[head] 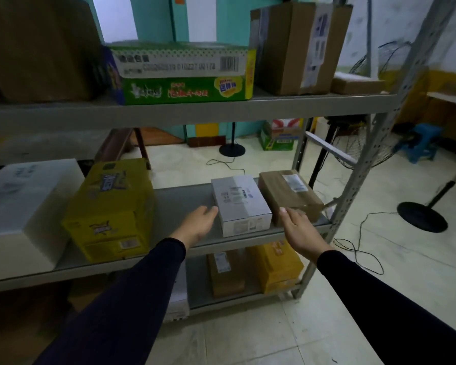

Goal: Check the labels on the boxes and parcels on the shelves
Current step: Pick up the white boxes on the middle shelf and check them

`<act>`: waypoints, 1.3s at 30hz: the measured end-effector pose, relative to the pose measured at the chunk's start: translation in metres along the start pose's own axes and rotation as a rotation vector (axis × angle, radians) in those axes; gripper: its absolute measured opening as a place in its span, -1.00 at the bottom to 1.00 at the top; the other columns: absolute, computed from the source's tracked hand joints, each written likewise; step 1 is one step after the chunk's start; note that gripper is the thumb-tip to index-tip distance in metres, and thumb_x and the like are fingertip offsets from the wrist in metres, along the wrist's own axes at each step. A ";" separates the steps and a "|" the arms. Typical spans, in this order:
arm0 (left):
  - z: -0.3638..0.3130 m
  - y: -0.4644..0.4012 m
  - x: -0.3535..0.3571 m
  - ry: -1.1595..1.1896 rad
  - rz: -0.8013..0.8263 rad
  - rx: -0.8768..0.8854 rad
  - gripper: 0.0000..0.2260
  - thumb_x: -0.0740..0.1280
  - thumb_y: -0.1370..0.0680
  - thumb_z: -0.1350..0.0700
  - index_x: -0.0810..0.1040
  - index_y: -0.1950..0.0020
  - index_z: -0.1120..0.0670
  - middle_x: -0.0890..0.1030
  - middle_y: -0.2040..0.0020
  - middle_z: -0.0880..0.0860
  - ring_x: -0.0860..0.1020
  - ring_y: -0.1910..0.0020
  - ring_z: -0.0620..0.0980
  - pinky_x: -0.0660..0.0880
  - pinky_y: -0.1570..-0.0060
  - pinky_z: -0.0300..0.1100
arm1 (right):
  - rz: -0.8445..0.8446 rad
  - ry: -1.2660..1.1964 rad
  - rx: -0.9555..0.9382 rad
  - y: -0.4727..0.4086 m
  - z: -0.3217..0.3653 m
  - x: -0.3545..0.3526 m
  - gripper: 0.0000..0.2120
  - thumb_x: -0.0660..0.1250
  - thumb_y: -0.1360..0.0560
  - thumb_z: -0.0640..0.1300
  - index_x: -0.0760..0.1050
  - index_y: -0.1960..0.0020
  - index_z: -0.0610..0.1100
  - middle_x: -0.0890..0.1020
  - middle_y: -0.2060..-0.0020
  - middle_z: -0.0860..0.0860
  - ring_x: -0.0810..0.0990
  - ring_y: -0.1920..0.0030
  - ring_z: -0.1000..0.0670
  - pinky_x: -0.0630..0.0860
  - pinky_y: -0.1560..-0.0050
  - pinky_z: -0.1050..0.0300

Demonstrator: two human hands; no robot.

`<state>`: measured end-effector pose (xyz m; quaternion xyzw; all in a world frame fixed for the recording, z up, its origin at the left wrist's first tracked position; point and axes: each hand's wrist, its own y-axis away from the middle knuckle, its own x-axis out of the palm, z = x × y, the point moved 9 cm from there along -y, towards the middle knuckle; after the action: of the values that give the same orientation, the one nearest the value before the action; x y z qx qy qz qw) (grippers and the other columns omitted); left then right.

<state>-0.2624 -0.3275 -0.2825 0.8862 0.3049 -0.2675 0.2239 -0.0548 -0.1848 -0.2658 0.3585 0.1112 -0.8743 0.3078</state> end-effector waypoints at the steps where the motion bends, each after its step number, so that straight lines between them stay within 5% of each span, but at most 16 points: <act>1: 0.005 -0.017 0.007 0.001 0.002 -0.024 -0.47 0.05 -0.69 -0.15 0.26 -0.56 0.15 0.31 -0.54 0.12 0.31 -0.49 0.11 0.26 -0.37 -0.09 | 0.006 0.003 0.011 -0.020 -0.009 0.004 -0.51 -0.06 -0.70 0.17 0.45 -0.37 -0.08 0.48 -0.37 -0.16 0.40 -0.35 -0.11 0.29 -0.25 0.07; 9: 0.061 -0.139 0.077 0.109 0.004 -0.292 -0.43 0.04 -0.69 -0.17 0.13 -0.61 0.12 0.16 -0.60 0.11 0.20 -0.55 0.10 0.16 -0.46 -0.06 | 0.158 -0.013 0.042 -0.174 -0.077 0.063 -0.50 -0.05 -0.68 0.25 0.40 -0.40 -0.01 0.52 -0.34 -0.10 0.47 -0.12 -0.02 0.34 -0.09 0.09; 13: 0.081 -0.186 0.106 0.191 -0.008 -0.367 -0.43 0.10 -0.67 -0.18 0.23 -0.57 0.14 0.30 -0.54 0.12 0.32 -0.47 0.12 0.26 -0.28 -0.14 | 0.209 0.013 0.081 -0.227 -0.110 0.086 -0.40 -0.06 -0.66 0.28 0.30 -0.49 -0.10 0.43 -0.44 -0.14 0.45 -0.34 -0.15 0.39 -0.33 -0.08; 15: 0.090 -0.201 0.114 0.259 -0.040 -0.387 -0.52 0.14 -0.68 -0.10 0.36 -0.47 0.18 0.43 -0.41 0.10 0.41 -0.37 0.12 0.30 -0.24 -0.13 | 0.245 -0.011 0.101 -0.245 -0.125 0.100 -0.45 -0.04 -0.67 0.26 0.36 -0.37 -0.14 0.50 -0.33 -0.16 0.49 -0.24 -0.16 0.41 -0.24 -0.06; 18: 0.096 -0.218 0.128 0.365 -0.075 -0.408 -0.72 0.14 -0.69 0.00 0.49 -0.26 0.12 0.53 -0.31 0.13 0.50 -0.17 0.11 0.38 -0.21 -0.10 | 0.306 -0.009 0.135 -0.257 -0.147 0.122 -0.47 -0.03 -0.66 0.26 0.38 -0.29 -0.14 0.54 -0.21 -0.13 0.55 -0.11 -0.10 0.45 -0.09 0.01; 22: 0.098 -0.224 0.145 0.417 -0.107 -0.426 -0.60 0.10 -0.71 0.01 0.33 -0.50 0.16 0.42 -0.43 0.15 0.40 -0.38 0.15 0.30 -0.30 -0.14 | 0.323 -0.017 0.190 -0.263 -0.166 0.143 -0.54 -0.03 -0.69 0.19 0.38 -0.22 -0.18 0.54 -0.08 -0.11 0.54 0.04 -0.02 0.38 0.12 0.09; 27: 0.106 -0.221 0.159 0.563 -0.115 -0.444 -0.59 0.11 -0.70 -0.05 0.34 -0.49 0.09 0.48 -0.39 0.10 0.47 -0.28 0.10 0.36 -0.39 -0.01 | 0.256 -0.179 0.338 -0.271 -0.182 0.152 -0.75 0.06 -0.70 0.01 0.39 -0.16 -0.15 0.56 -0.06 -0.12 0.54 0.10 -0.01 0.43 0.23 0.10; 39: 0.044 -0.134 0.061 0.570 -0.146 -0.248 -0.57 0.07 -0.70 -0.08 0.29 -0.54 0.03 0.45 -0.42 0.02 0.44 -0.35 0.08 0.32 -0.41 0.00 | 0.167 -0.474 0.183 -0.189 -0.082 0.087 -0.78 0.13 -0.69 0.02 0.42 -0.25 -0.03 0.64 -0.01 -0.06 0.67 0.02 -0.05 0.66 0.03 -0.03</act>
<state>-0.3249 -0.2307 -0.3850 0.8672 0.4485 0.0151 0.2158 -0.1738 -0.0424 -0.3903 0.1783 -0.0734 -0.9118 0.3625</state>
